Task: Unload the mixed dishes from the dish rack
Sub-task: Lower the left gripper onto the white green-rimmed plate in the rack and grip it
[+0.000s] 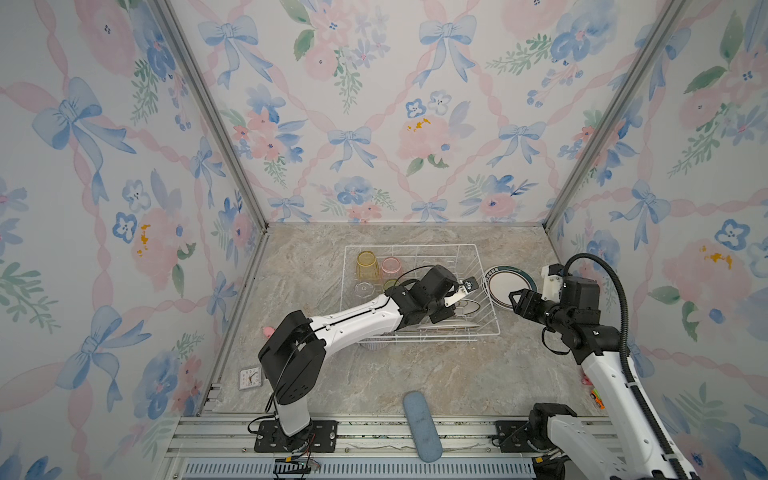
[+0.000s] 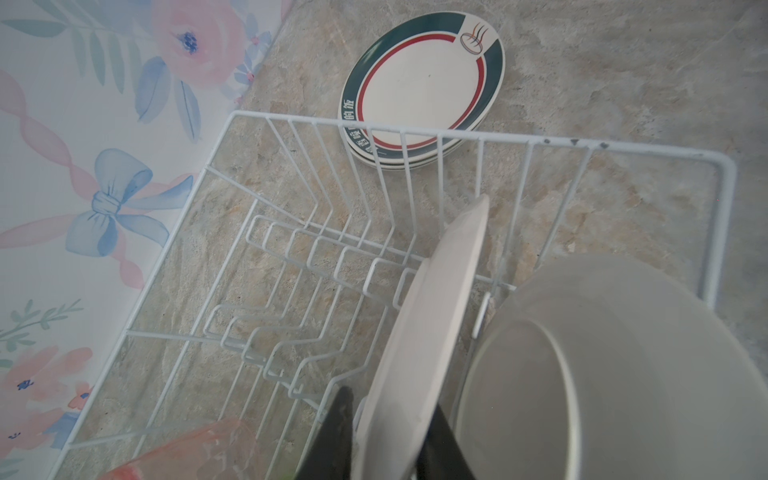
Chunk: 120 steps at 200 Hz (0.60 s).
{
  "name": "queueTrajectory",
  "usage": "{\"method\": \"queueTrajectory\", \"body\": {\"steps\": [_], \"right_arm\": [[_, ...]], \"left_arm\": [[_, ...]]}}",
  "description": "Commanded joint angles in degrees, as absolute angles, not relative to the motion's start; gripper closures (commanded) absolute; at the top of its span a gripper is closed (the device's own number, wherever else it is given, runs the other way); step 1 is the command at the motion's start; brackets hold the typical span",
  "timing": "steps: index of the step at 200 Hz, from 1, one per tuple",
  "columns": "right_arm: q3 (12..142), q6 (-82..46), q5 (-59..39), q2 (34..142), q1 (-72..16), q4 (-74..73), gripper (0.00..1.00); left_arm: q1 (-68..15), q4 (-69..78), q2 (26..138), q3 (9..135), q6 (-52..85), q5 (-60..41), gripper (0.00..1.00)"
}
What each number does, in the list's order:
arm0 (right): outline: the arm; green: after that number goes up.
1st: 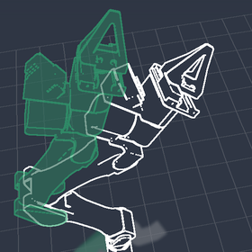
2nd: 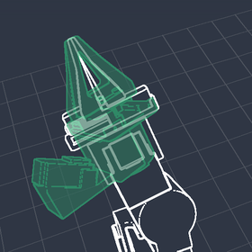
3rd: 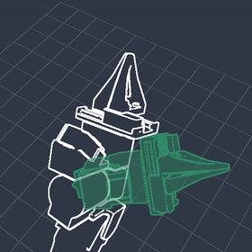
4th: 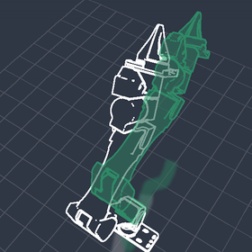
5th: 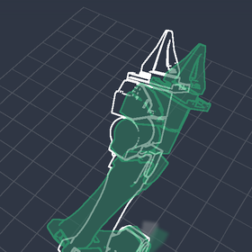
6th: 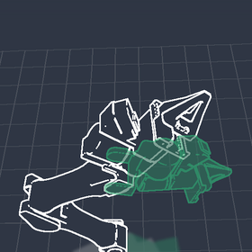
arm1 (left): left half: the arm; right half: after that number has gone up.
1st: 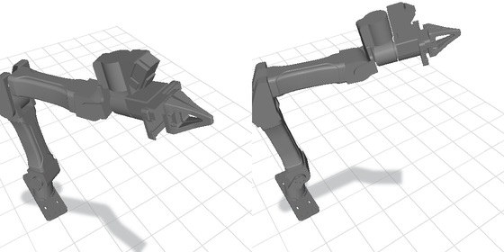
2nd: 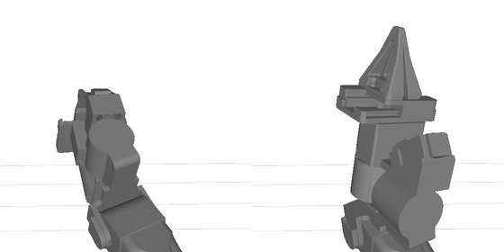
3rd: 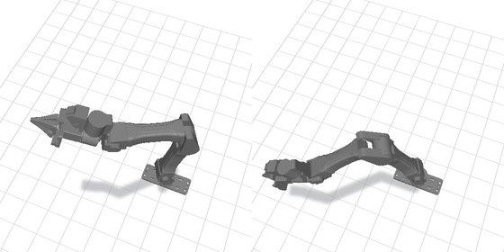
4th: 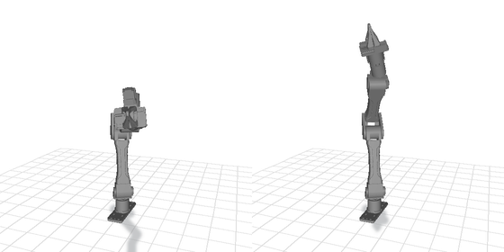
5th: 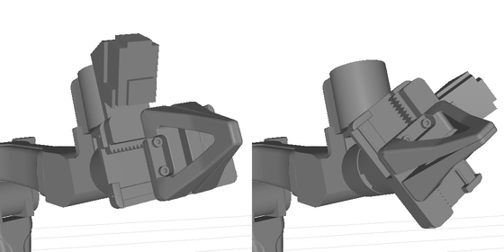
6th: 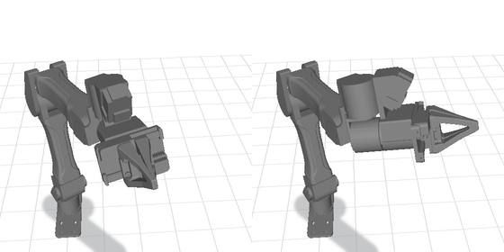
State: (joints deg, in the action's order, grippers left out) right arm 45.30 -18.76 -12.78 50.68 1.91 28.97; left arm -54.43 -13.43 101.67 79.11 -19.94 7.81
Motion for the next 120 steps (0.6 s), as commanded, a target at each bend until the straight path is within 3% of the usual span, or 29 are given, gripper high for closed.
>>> {"method": "queueTrajectory", "body": {"steps": [1, 74, 106, 120], "right_arm": [[45.1, -17.7, -12.1, 49.9, 2.5, 29.8, 0.37], [44.7, -17.5, -12.7, 49.5, 3.4, 29.8, 0.37], [44.8, -17.6, -12.9, 49.6, 3.7, 29.7, 0.37], [44.8, -17.6, -13.1, 49.8, 3.8, 29.5, 0.37]], "left_arm": [[-54.7, -14.7, 103.6, 81.3, -21.9, 9.1, 0.79], [-54.6, -15.3, 106.0, 83.7, -24.4, 10.7, 0.89], [-54.5, -15.6, 106.5, 84.3, -25.3, 10.9, 1.0], [-54.5, -15.7, 106.6, 84.4, -25.7, 11.0, 1.0]]}}
